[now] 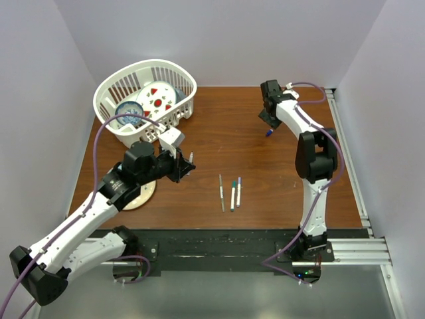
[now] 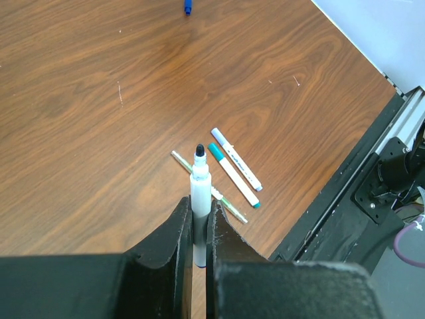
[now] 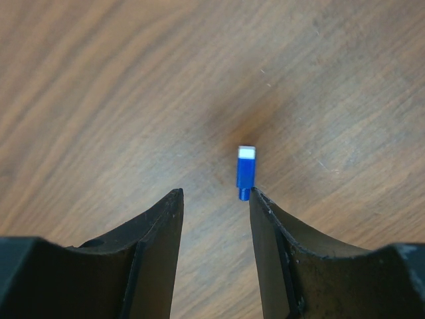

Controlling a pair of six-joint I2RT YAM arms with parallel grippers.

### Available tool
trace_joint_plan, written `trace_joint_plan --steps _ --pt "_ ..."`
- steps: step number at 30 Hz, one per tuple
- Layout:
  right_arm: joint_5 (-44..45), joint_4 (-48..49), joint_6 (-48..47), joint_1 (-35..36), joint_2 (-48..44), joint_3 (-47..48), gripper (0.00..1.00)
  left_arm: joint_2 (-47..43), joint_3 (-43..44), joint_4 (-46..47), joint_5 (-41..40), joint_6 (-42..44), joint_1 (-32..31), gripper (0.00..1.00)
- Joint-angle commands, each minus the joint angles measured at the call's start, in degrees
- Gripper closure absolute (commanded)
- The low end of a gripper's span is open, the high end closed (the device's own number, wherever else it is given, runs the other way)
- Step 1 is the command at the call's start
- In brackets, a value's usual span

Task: Insert the pens into the pen caps

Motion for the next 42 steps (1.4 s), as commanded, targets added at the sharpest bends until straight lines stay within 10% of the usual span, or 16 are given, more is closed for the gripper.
trace_joint_plan --steps 1,30,36,42 --pt "2.8 -2.9 3.1 -0.8 0.6 1.7 0.53 -0.4 -0.1 1.5 -0.6 0.7 0.0 1.00" --pt "0.9 4.1 2.4 -2.2 5.9 -4.1 0.60 1.1 0.4 1.7 0.5 0.3 0.0 1.00" --pt "-3.5 5.6 -0.5 -2.3 5.7 -4.4 0.99 0.8 0.1 2.7 1.4 -0.6 0.0 1.00" --pt "-13.4 13.1 -8.3 -2.2 -5.9 -13.2 1.00 1.1 -0.1 5.4 5.6 -3.2 0.1 1.00"
